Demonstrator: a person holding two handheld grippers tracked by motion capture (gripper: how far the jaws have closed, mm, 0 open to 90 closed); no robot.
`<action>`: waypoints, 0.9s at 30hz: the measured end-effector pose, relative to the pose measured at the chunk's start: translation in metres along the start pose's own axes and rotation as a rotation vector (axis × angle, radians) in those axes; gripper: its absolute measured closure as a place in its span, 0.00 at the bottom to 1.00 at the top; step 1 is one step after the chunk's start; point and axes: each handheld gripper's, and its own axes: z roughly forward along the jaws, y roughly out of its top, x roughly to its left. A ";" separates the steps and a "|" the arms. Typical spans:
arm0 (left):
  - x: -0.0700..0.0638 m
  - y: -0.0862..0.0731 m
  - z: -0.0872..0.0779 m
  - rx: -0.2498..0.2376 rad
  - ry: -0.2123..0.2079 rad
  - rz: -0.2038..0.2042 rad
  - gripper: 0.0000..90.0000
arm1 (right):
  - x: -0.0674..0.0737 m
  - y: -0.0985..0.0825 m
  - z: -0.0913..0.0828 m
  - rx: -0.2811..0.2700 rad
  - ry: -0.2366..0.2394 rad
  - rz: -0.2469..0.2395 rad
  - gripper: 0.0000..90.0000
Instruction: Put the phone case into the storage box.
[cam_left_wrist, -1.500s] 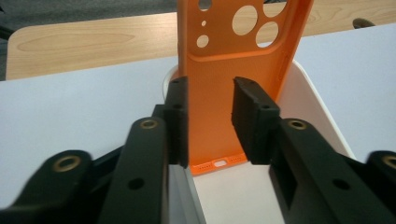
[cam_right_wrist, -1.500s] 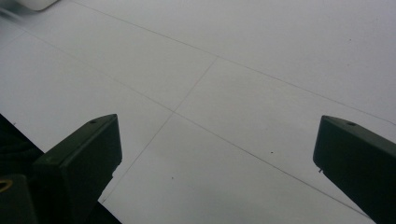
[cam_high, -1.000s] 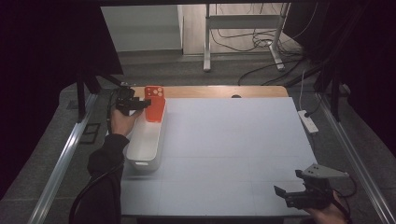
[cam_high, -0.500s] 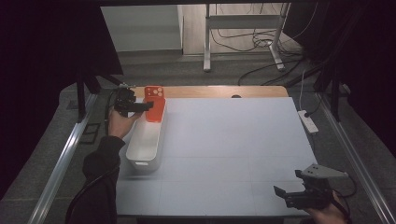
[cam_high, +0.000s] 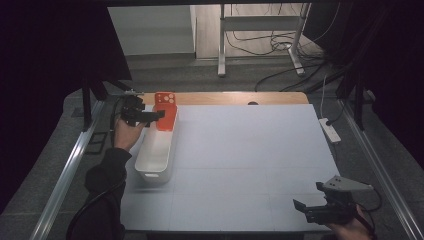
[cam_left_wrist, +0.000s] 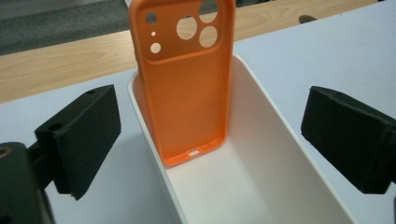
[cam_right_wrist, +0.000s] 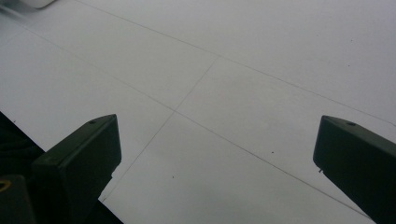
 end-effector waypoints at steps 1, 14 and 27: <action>-0.001 0.000 -0.001 -0.001 -0.004 0.004 0.06 | 0.000 0.000 0.000 -0.001 -0.001 0.000 0.01; -0.008 -0.006 -0.010 -0.028 -0.052 0.018 0.03 | 0.000 0.000 0.000 -0.002 -0.001 -0.004 0.02; -0.015 -0.017 -0.025 -0.047 -0.106 0.051 0.04 | 0.001 0.000 -0.001 -0.003 0.006 -0.008 0.01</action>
